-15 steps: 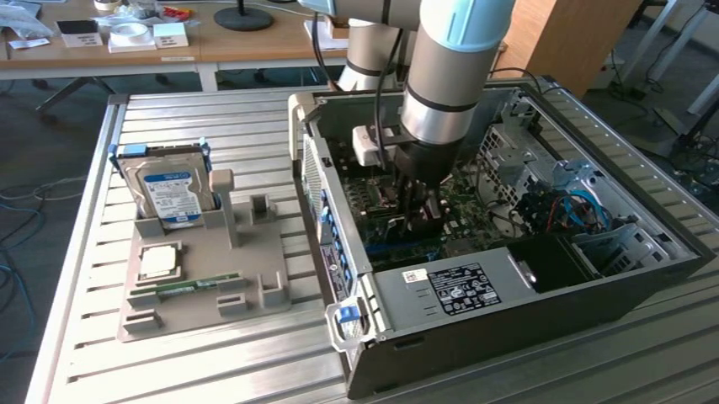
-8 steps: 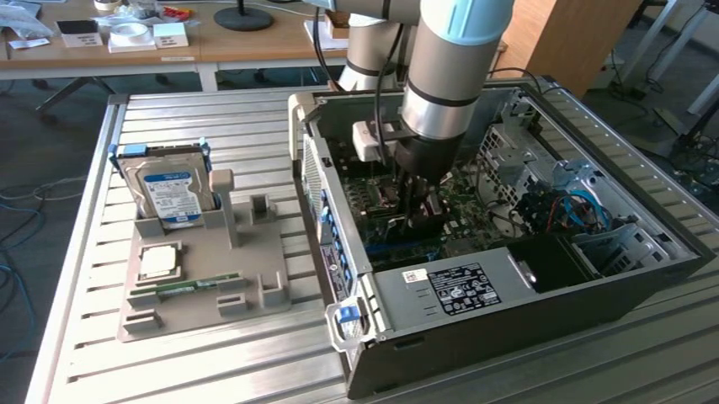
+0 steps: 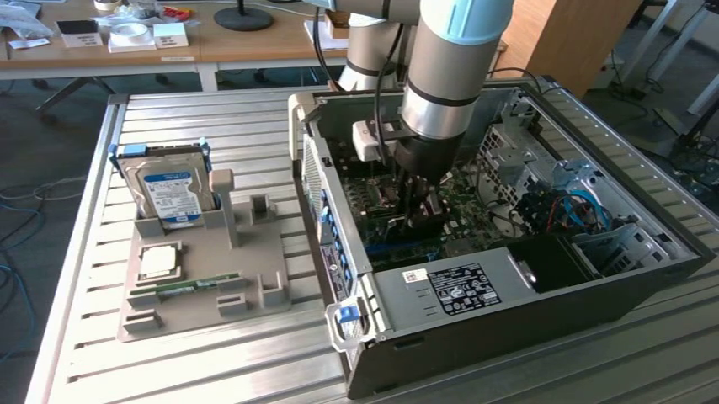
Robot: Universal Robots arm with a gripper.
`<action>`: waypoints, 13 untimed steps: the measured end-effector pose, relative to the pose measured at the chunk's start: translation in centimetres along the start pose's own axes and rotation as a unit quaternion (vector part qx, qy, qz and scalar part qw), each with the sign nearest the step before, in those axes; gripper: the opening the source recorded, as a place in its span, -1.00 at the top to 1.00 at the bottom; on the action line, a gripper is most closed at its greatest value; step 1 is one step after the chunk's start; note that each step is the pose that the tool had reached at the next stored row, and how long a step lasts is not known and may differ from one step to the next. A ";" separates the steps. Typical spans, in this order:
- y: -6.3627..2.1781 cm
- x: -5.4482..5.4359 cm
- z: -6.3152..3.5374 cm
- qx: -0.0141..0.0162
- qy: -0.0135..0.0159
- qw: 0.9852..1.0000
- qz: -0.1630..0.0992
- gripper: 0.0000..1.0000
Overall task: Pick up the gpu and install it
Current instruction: 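Insert the gpu into the slot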
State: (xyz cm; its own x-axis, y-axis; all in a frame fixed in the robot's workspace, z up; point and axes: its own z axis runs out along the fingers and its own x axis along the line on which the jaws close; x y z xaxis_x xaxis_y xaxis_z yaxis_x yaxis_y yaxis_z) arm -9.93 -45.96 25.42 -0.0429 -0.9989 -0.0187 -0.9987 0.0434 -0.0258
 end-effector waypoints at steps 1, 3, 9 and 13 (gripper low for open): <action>0.00 0.0 0.00 0.000 0.000 1.000 0.000 0.22; 0.00 0.0 -0.01 0.000 0.000 1.000 0.000 0.35; 0.00 0.0 0.00 0.000 0.000 1.000 0.000 0.47; 0.06 0.0 0.04 0.000 0.000 1.000 0.000 0.47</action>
State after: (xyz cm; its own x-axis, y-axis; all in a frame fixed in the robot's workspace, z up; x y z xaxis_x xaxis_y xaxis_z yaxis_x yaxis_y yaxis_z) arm -9.98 -45.96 25.39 -0.0427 -0.9989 -0.0188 -0.9987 0.0432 -0.0260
